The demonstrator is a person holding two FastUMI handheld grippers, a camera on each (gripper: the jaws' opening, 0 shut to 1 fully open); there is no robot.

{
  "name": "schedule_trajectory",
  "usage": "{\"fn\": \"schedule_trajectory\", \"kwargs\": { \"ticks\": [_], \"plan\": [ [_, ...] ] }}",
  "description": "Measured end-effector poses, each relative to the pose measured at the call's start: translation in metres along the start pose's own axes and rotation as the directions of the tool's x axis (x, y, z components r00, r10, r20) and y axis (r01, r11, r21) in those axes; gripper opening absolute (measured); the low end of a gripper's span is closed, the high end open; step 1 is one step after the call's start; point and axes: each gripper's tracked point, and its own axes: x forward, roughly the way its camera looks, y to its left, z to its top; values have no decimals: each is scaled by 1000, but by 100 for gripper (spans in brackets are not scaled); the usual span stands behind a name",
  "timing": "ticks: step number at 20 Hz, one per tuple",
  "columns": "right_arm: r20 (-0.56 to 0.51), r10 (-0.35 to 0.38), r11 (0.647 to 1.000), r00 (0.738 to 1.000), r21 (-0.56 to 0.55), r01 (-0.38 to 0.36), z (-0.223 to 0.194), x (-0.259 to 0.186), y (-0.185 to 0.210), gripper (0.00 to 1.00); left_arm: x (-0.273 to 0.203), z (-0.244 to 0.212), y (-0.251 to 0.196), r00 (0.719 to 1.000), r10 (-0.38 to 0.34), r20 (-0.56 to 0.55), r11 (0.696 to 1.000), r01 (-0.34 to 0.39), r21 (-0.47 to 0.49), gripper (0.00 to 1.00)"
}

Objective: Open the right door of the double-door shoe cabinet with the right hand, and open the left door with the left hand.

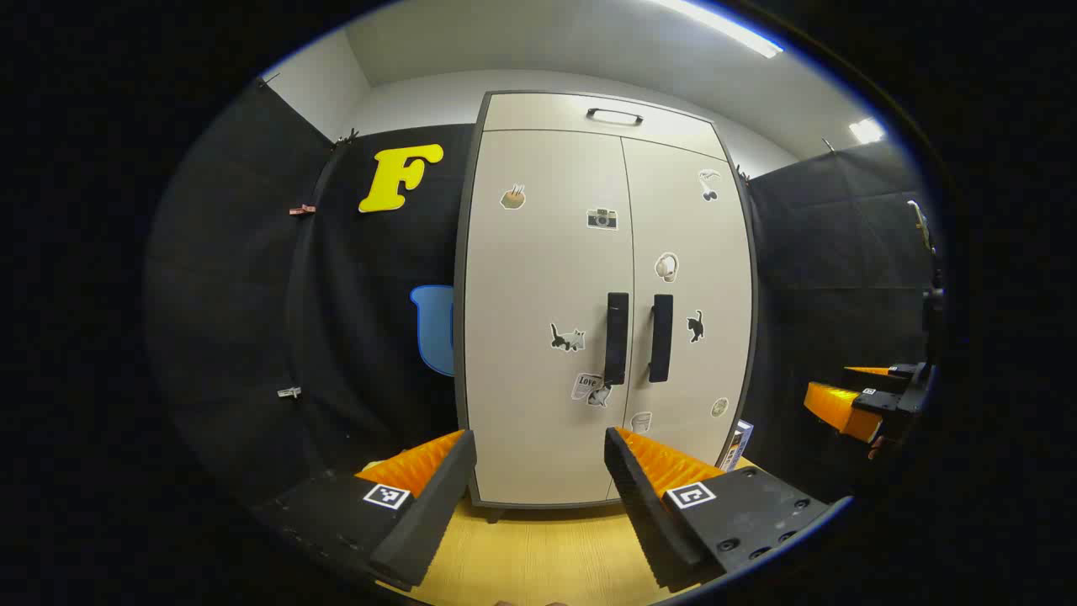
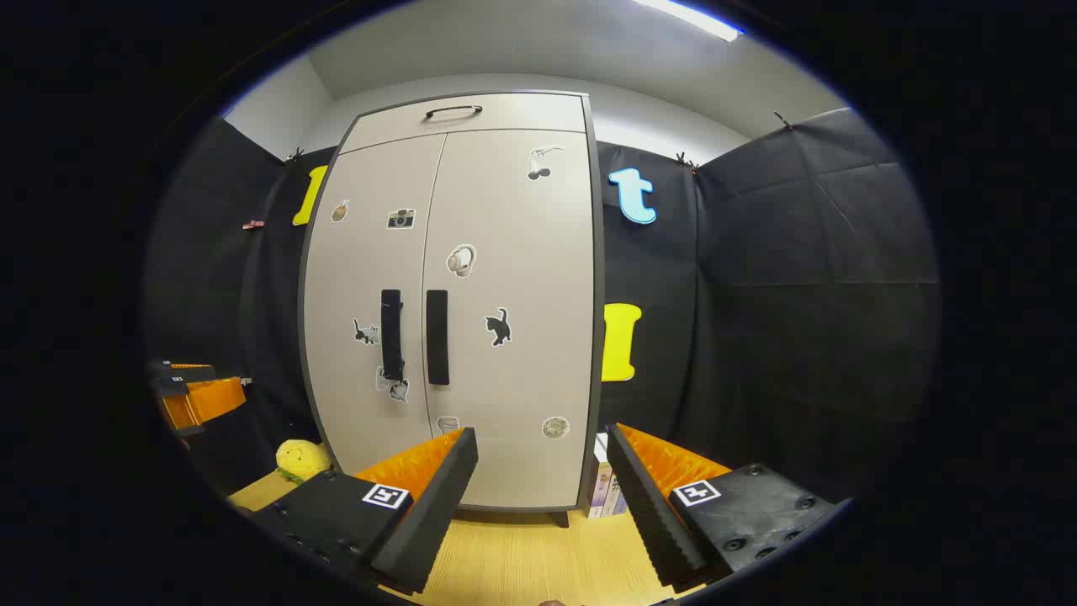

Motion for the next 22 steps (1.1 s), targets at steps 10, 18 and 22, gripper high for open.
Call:
{"fn": "schedule_trajectory", "kwargs": {
  "ticks": [10, 18, 22],
  "plan": [
    [-28, 11, 1000, 1000, 6, -11, -7, 2, 6, 98, 1, -12, 3, 1000, 8, -15, 1000, -8, 5, 95],
    [-31, 35, 999, 999, 21, -34, -2, 10, 15, 98, 5, -16, 2, 1000, 2, -28, 1000, -2, 10, 95],
    [-19, 48, 999, 999, 20, -47, 5, 17, 17, 98, 3, -20, 5, 999, 10, -38, 1000, -10, 11, 95]
  ]
}}
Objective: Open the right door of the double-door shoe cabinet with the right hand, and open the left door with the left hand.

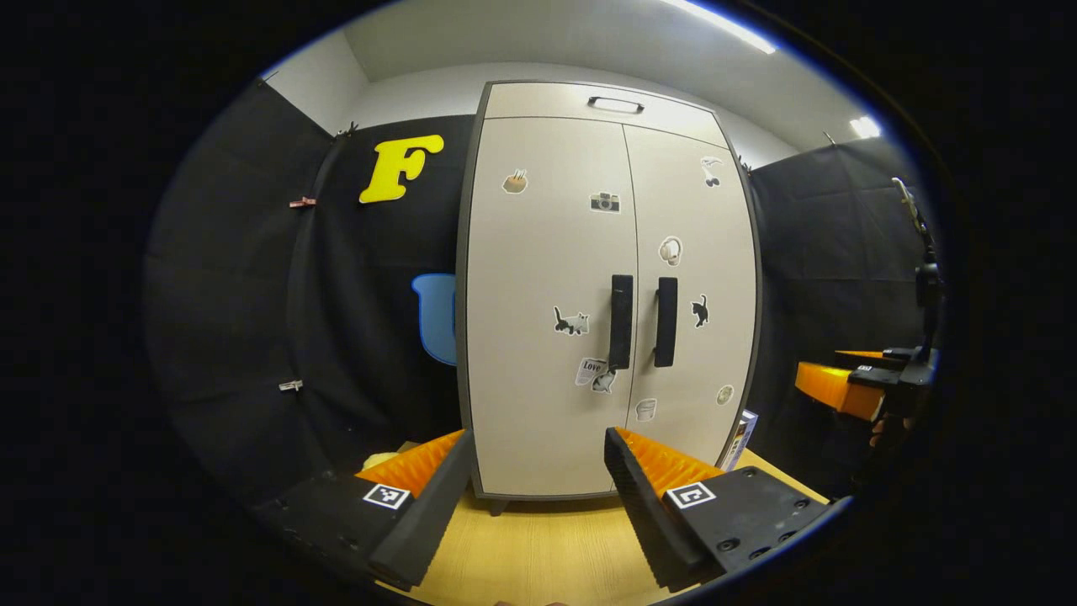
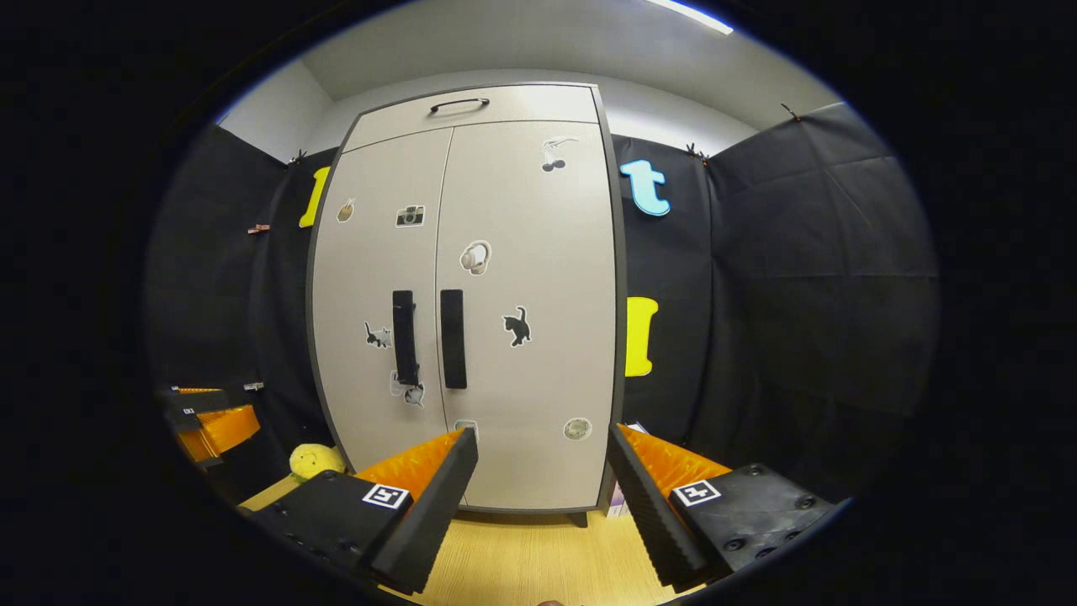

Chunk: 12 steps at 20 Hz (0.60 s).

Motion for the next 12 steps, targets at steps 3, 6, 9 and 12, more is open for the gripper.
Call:
{"fn": "schedule_trajectory", "kwargs": {
  "ticks": [3, 6, 9, 12],
  "plan": [
    [-5, 9, 1000, 1000, 1, -9, 6, 12, 2, 98, 0, -4, 3, 1000, 7, -11, 1000, -7, 3, 95],
    [6, 22, 1000, 1000, -3, -22, 14, 24, 8, 98, -2, -9, 7, 1000, 20, -20, 1000, -20, 5, 95],
    [14, 32, 999, 999, 11, -32, 27, 43, 17, 98, -7, -5, 18, 998, 61, 0, 998, -61, 30, 95],
    [27, 58, 998, 998, 28, -59, 42, 66, 33, 98, -9, -12, 19, 998, 60, -21, 998, -59, 13, 95]
  ]
}}
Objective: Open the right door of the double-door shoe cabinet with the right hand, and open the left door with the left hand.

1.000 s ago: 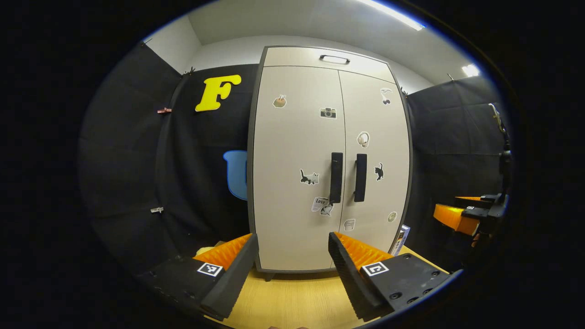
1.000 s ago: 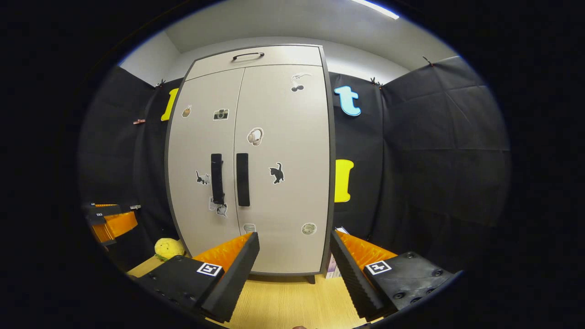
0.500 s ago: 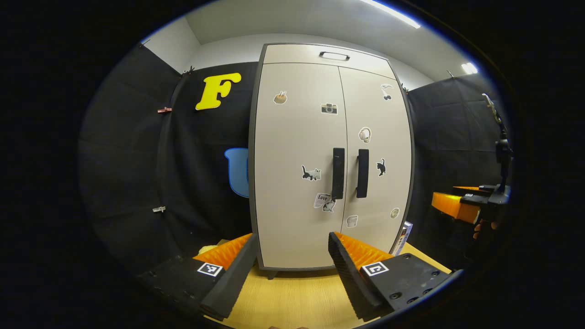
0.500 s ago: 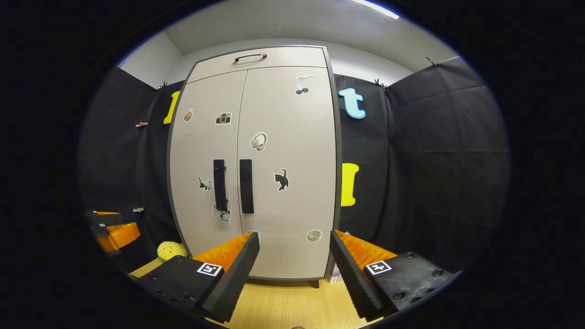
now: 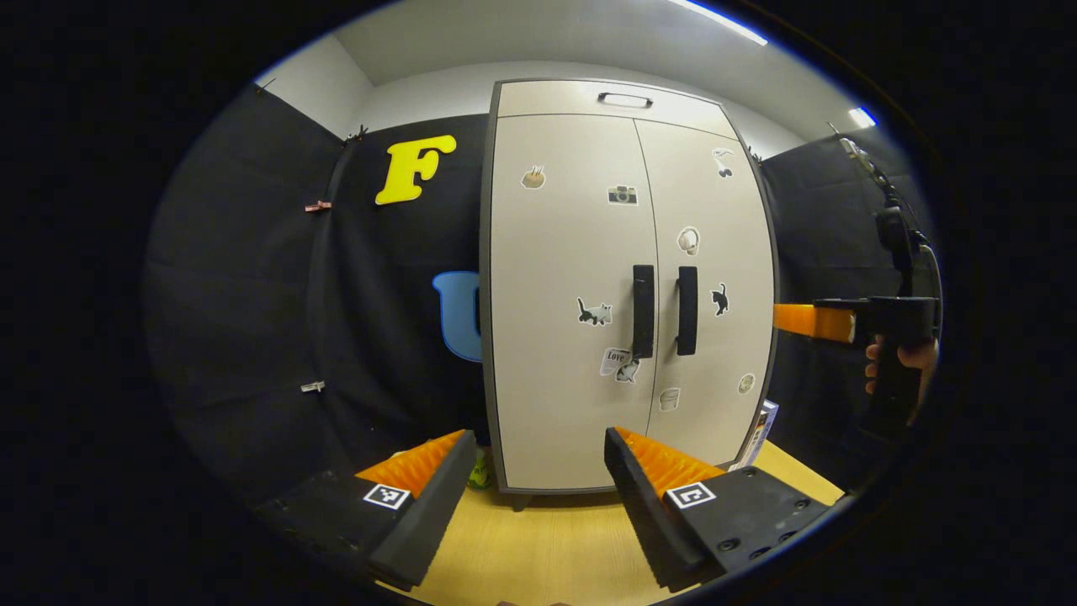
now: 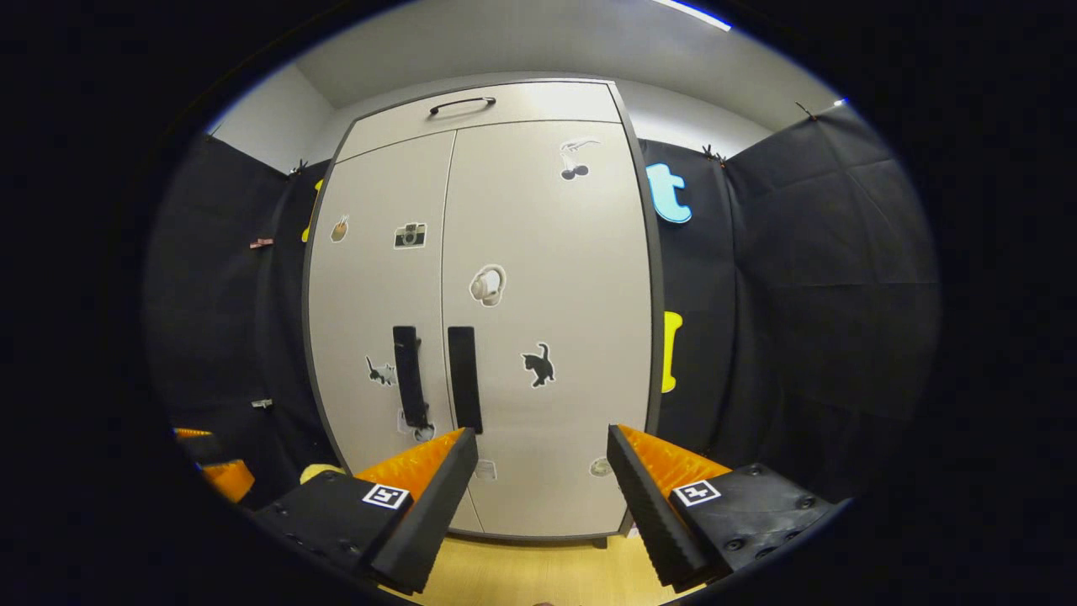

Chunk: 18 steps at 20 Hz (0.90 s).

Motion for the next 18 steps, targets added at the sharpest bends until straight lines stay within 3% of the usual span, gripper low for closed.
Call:
{"fn": "schedule_trajectory", "kwargs": {
  "ticks": [5, 10, 14, 18],
  "plan": [
    [15, 24, 1000, 1000, -14, -24, 13, 40, 23, 98, -6, -19, 13, 998, 29, -51, 999, -30, -23, 95],
    [-19, 58, 998, 998, 18, -58, 0, 76, 50, 98, -13, -35, 28, 995, 65, -76, 997, -68, -30, 95],
    [-28, 32, 999, 999, -21, -33, -12, 106, 59, 98, -16, -51, 38, 989, 90, -113, 994, -97, -55, 95],
    [-50, 2, 1000, 999, -13, -2, -25, 128, 61, 96, -20, -48, 41, 989, 99, -108, 995, -96, 33, 95]
  ]
}}
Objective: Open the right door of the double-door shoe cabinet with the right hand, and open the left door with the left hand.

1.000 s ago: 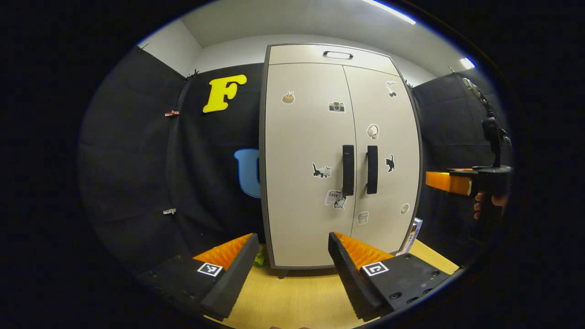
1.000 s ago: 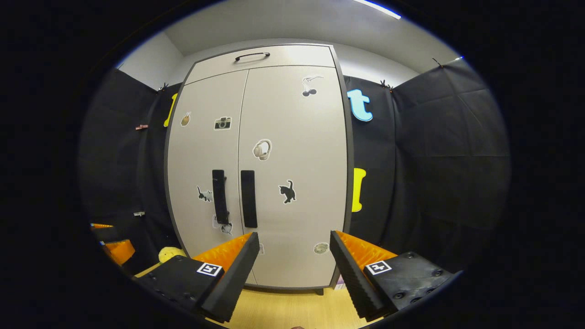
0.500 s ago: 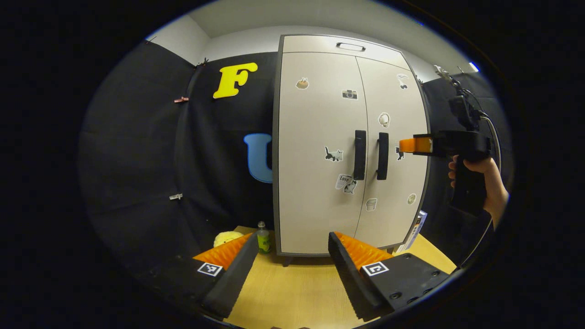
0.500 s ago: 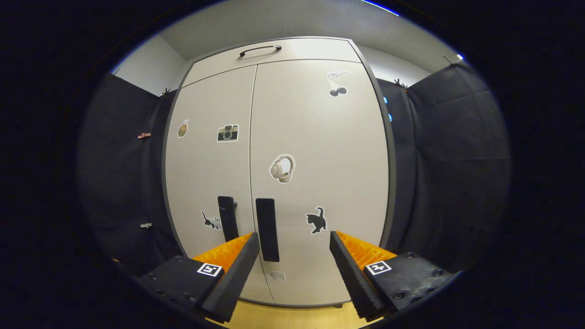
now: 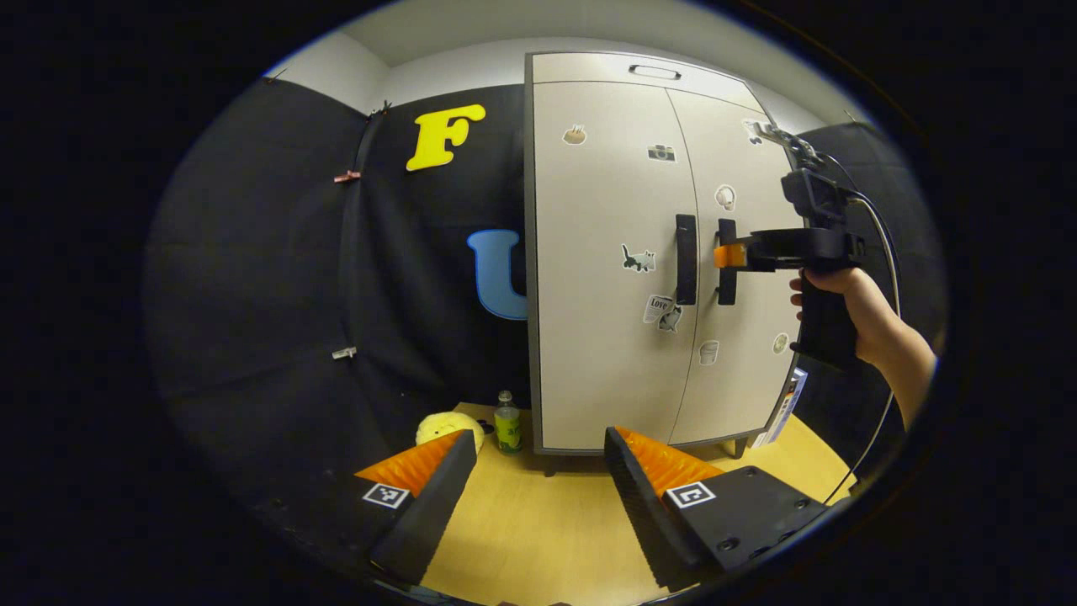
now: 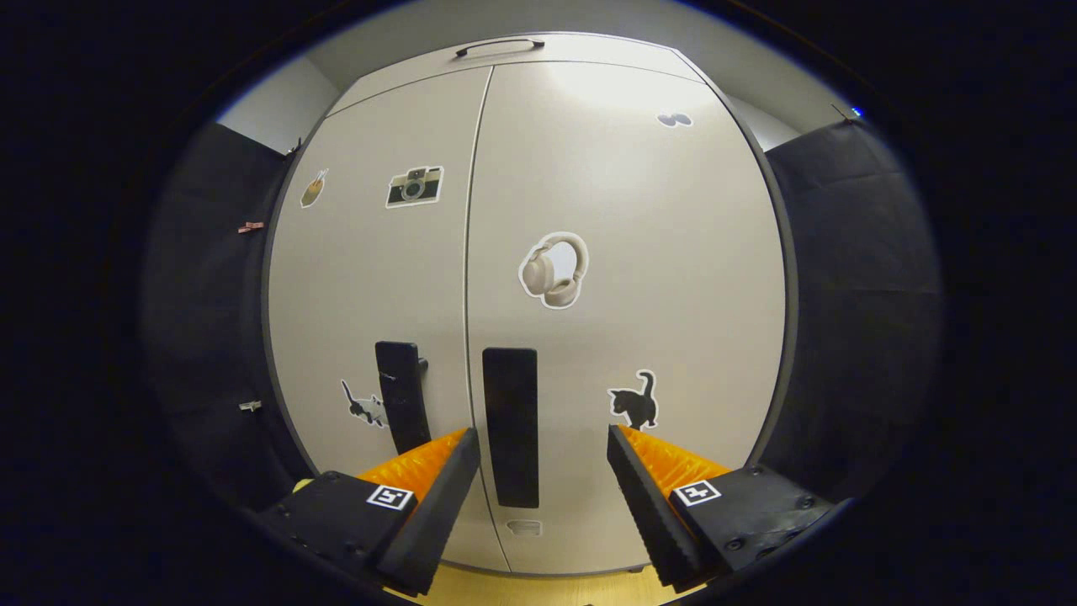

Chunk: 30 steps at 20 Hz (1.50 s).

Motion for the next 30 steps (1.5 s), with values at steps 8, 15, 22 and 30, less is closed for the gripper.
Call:
{"fn": "schedule_trajectory", "kwargs": {
  "ticks": [8, 15, 22, 30],
  "plan": [
    [3, 1, 1000, 1000, 27, -1, 5, 13, 15, 51, -4, 1, -19, 997, -81, -9, 996, 81, -43, 95],
    [-18, -11, 999, 1000, 31, 11, -2, 16, 16, 37, -13, 0, -14, 995, -95, -8, 995, 94, -42, 95],
    [-34, 34, 997, 999, 64, -32, -2, 8, 16, 19, -21, 0, -7, 995, -102, 0, 993, 102, -59, 95],
    [-10, 55, 995, 998, 79, -54, 0, -14, 6, 19, -28, 2, -17, 988, -155, 6, 986, 155, -65, 95]
  ]
}}
